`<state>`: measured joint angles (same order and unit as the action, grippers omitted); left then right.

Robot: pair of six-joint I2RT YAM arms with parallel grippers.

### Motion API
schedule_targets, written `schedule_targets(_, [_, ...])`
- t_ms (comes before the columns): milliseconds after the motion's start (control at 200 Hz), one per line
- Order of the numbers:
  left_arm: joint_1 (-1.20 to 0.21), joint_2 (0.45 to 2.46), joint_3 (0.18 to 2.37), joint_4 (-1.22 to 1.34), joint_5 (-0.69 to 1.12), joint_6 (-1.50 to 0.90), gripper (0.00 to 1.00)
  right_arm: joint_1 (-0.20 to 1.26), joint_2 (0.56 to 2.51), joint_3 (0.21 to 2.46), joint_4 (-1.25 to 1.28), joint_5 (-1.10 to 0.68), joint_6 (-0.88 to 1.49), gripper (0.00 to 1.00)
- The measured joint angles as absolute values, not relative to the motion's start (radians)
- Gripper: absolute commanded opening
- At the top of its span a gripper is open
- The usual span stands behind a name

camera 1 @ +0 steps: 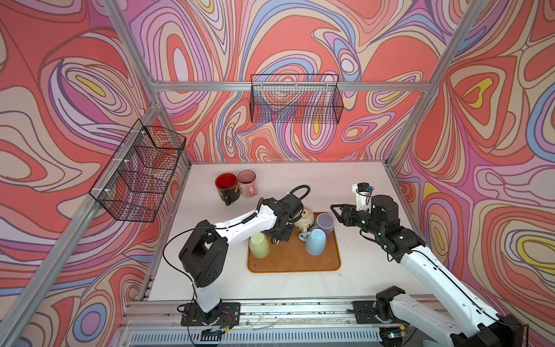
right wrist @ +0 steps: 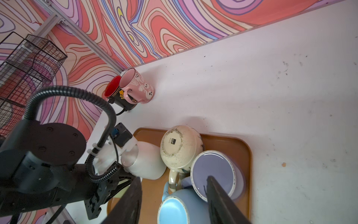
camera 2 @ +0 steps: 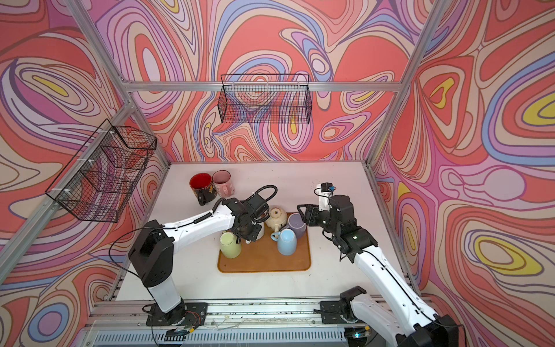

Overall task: Turn the mug right side up
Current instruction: Pick up the mug from the tray, then place the mug at the top-center of the table.

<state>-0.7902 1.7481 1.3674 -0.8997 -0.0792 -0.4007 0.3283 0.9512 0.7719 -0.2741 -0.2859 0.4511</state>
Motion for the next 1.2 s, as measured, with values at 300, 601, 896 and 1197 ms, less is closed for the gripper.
schedule_targets(300, [-0.775,1.612,1.467,-0.944,-0.025,-0.393,0.00,0.328,0.967,0.762,-0.190,-0.425,0.490,0.55])
schedule_targets(601, [-0.701,1.501,1.579,-0.947,0.084,-0.381,0.00,0.329,1.083,0.590,0.215,-0.655,0.712,0.56])
schedule_targets(896, [-0.616,1.460,1.618,-0.861,0.256,-0.405,0.00,0.329,1.334,0.448,0.897,-0.783,1.060,0.68])
schedule_targets(1197, [-0.580,1.460,1.618,-0.707,0.414,-0.488,0.00,0.385,1.555,0.533,1.354,-0.783,1.272,0.71])
